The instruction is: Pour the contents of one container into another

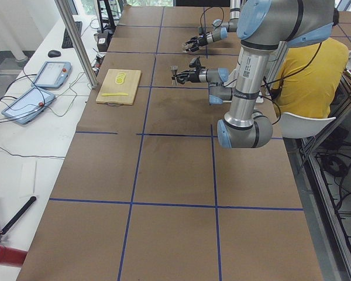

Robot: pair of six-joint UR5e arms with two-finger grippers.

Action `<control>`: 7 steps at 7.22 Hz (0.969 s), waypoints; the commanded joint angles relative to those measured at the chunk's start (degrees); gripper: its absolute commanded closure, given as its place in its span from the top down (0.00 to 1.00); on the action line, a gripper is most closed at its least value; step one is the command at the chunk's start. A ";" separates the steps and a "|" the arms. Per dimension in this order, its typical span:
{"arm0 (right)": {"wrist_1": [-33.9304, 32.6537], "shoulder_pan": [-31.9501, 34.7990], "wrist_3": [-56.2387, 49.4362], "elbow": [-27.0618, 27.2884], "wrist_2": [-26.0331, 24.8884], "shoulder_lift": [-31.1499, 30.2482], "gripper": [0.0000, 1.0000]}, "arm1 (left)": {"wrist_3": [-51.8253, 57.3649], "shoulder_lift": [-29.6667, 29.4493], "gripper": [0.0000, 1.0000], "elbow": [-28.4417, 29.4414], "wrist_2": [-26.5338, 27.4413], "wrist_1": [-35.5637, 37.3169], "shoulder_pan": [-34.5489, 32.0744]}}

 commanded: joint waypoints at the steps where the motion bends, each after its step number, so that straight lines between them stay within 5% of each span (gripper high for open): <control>1: 0.09 0.18 -0.24 0.03 0.55 0.16 0.89 | 0.00 0.09 0.00 0.00 0.00 0.00 -0.01; 7: 0.00 0.79 -2.17 -0.49 1.77 0.42 0.87 | 0.00 0.09 0.00 0.18 0.09 0.00 -0.01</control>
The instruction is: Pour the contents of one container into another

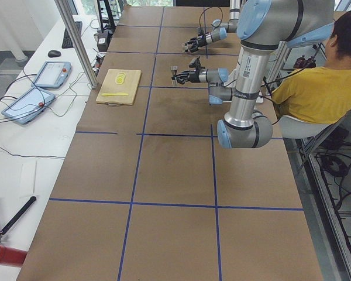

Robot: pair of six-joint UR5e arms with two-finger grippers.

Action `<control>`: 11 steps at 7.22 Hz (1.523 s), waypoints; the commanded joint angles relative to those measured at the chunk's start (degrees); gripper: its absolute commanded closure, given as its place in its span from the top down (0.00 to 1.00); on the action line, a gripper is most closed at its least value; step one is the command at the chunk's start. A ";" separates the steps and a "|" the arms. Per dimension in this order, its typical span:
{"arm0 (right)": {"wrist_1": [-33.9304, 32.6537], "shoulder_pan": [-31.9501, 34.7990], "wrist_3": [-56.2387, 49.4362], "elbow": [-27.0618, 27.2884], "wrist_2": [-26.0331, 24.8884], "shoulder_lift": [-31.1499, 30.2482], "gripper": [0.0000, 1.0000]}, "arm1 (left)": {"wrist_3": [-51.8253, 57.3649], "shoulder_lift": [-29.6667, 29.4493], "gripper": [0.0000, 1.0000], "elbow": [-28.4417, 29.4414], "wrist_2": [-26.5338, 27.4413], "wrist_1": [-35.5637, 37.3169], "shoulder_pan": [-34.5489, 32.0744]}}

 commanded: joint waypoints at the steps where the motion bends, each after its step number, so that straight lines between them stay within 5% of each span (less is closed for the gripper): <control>1: 0.00 0.59 -0.51 -0.18 0.79 0.01 0.87 | -0.09 0.00 0.00 0.34 0.03 -0.09 0.00; 5: 1.22 1.74 -2.35 -1.67 1.23 3.34 0.75 | -0.09 0.00 0.00 0.35 0.12 -0.18 0.00; 7: 9.87 2.18 -11.69 -1.93 2.29 3.34 0.33 | -0.09 0.00 0.00 0.35 0.12 -0.18 0.09; 9: 19.65 2.09 -16.49 -7.89 2.46 3.61 0.00 | -0.09 0.00 0.00 0.35 0.12 -0.18 0.09; 11: 20.30 3.57 -20.37 -5.47 3.25 5.70 0.00 | -0.09 0.00 0.00 0.35 0.12 -0.18 0.17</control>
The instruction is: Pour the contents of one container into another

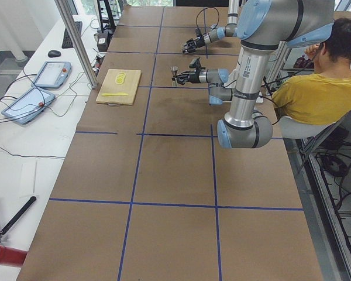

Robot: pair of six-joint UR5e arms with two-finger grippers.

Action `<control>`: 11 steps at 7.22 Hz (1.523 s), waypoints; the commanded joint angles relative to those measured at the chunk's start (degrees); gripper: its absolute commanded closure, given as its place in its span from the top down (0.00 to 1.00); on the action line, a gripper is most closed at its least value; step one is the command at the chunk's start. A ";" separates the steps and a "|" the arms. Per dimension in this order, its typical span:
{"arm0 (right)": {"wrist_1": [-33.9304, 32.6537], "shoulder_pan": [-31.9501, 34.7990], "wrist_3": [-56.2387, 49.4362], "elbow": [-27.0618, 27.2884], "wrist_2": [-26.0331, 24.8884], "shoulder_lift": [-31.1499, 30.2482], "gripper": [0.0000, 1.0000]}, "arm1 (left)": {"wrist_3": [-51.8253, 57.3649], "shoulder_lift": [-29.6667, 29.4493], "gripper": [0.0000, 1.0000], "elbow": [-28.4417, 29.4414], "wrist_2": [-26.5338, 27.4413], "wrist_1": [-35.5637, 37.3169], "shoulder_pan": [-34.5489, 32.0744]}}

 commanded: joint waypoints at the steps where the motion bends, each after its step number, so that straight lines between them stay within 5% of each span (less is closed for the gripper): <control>1: 0.92 2.45 -5.45 4.13 1.99 3.28 0.00 | 0.00 -0.09 0.00 0.00 0.00 0.00 0.03; 4: 0.22 2.73 -15.11 14.15 4.27 4.08 0.00 | 0.00 -0.09 0.00 0.00 -0.26 0.00 0.12; 6: -3.26 2.99 -22.71 14.53 5.17 12.57 0.00 | 0.44 -0.17 0.00 0.00 -1.05 0.17 0.21; 9: -24.87 3.61 -22.80 19.79 5.17 25.60 0.00 | 1.75 -0.44 0.00 -0.09 -6.40 0.26 0.21; 11: -46.41 5.89 -22.89 22.60 7.36 34.37 0.00 | 3.95 -0.97 0.00 -0.09 -9.29 0.09 0.21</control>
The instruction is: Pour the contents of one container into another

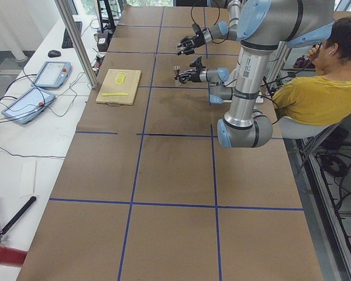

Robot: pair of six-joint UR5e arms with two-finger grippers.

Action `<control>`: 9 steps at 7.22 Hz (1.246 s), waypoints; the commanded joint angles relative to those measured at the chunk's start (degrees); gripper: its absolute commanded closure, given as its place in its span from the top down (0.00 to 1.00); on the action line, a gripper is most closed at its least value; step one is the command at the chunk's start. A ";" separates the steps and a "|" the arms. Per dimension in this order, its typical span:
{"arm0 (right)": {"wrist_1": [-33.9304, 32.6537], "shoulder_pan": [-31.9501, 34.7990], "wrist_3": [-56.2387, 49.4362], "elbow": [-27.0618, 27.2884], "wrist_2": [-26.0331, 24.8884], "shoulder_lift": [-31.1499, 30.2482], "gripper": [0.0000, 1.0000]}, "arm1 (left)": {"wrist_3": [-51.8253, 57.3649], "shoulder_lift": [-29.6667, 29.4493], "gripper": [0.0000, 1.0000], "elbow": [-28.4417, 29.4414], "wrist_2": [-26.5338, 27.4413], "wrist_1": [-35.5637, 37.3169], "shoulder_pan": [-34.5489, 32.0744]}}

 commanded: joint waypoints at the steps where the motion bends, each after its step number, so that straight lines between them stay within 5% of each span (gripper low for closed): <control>1: -17.07 1.53 -0.05 3.91 1.74 6.79 0.00 | 0.89 -0.20 0.00 -0.05 -2.75 -0.27 0.01; 4: -27.80 2.94 -3.37 3.58 3.85 10.21 0.00 | 0.89 -1.86 0.00 -0.05 -3.81 -0.27 0.01; 9: -33.10 2.85 -15.14 3.40 4.99 13.49 0.00 | 0.89 -3.45 0.00 1.62 -4.34 -0.27 0.01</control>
